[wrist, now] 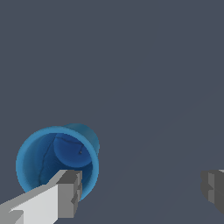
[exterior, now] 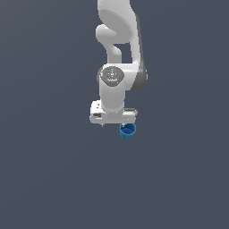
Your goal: Pick up the object and move it to a goal position.
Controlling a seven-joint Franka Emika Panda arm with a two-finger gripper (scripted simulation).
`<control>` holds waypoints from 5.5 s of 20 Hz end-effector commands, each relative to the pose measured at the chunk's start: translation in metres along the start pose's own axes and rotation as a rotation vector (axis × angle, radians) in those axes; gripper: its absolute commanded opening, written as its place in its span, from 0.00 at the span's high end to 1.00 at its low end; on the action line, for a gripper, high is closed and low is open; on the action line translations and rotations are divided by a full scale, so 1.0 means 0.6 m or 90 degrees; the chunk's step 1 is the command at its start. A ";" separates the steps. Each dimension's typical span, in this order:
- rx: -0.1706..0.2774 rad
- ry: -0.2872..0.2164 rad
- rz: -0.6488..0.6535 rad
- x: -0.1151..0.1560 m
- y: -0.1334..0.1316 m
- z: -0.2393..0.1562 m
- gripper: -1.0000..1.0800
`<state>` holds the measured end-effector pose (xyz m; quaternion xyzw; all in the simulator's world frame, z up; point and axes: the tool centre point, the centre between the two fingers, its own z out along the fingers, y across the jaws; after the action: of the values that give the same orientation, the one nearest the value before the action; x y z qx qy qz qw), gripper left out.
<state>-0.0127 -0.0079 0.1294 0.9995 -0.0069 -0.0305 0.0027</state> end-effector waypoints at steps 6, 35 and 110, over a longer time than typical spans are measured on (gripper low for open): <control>-0.003 -0.010 0.011 -0.004 0.020 0.005 0.38; 0.066 0.136 0.041 -0.016 -0.040 0.043 0.38; 0.085 0.255 0.085 -0.043 -0.159 -0.174 1.00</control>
<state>-0.0318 0.0833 0.2172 0.9811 -0.0735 0.1682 -0.0611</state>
